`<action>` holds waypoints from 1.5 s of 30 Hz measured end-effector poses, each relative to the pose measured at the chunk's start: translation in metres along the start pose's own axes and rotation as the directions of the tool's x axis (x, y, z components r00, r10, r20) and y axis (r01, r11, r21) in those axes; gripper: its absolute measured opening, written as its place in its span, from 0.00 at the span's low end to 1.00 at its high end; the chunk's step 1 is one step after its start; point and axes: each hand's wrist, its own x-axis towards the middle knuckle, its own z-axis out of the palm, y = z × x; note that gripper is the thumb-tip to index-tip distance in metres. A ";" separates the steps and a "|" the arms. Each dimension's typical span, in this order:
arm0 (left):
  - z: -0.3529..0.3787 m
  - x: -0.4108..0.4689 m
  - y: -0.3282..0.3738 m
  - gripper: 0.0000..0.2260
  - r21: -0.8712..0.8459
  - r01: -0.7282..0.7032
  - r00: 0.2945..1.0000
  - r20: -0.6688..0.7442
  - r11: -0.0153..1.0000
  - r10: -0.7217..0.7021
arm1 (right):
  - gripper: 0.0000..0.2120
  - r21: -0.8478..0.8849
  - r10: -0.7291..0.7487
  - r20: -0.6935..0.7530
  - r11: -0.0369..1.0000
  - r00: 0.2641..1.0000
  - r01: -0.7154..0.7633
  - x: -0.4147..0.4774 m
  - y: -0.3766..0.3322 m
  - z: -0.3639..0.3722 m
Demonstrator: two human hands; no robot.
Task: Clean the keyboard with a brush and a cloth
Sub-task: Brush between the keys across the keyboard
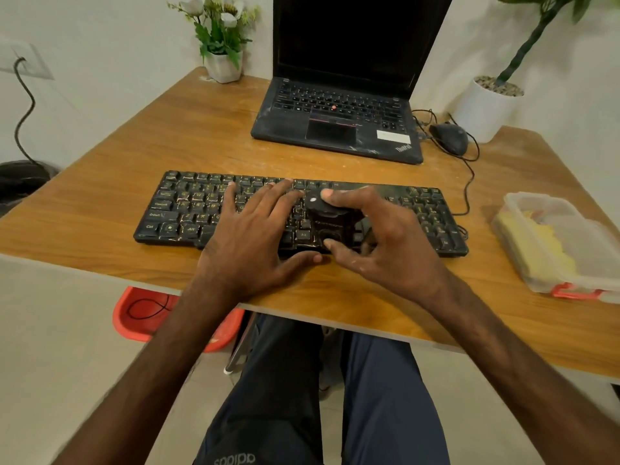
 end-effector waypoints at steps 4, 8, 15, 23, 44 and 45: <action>0.001 0.001 -0.001 0.45 0.005 0.022 1.000 0.012 1.000 -0.022 | 0.30 0.015 0.026 -0.045 1.000 0.999 -0.025 -0.010 0.011 -0.020; 0.001 0.001 0.000 0.44 0.007 0.020 1.000 0.011 1.000 -0.020 | 0.30 0.029 0.028 -0.066 0.999 0.997 -0.026 -0.013 0.007 -0.017; 0.000 -0.001 -0.002 0.44 -0.027 -0.001 1.000 0.007 1.000 0.001 | 0.31 0.070 -0.006 -0.016 0.998 1.000 0.007 0.001 -0.005 0.005; -0.001 0.000 -0.002 0.45 -0.079 -0.002 1.000 -0.018 0.997 0.000 | 0.30 0.052 -0.039 -0.016 0.998 0.999 0.040 -0.010 0.000 -0.014; -0.004 -0.002 -0.002 0.45 -0.120 0.011 1.000 -0.007 0.993 -0.012 | 0.30 0.128 -0.065 -0.004 0.990 0.998 0.065 0.008 -0.012 0.020; -0.004 -0.003 -0.003 0.45 -0.120 0.009 1.000 -0.012 0.993 -0.011 | 0.30 0.121 -0.065 0.001 0.991 0.998 0.065 0.006 -0.010 0.018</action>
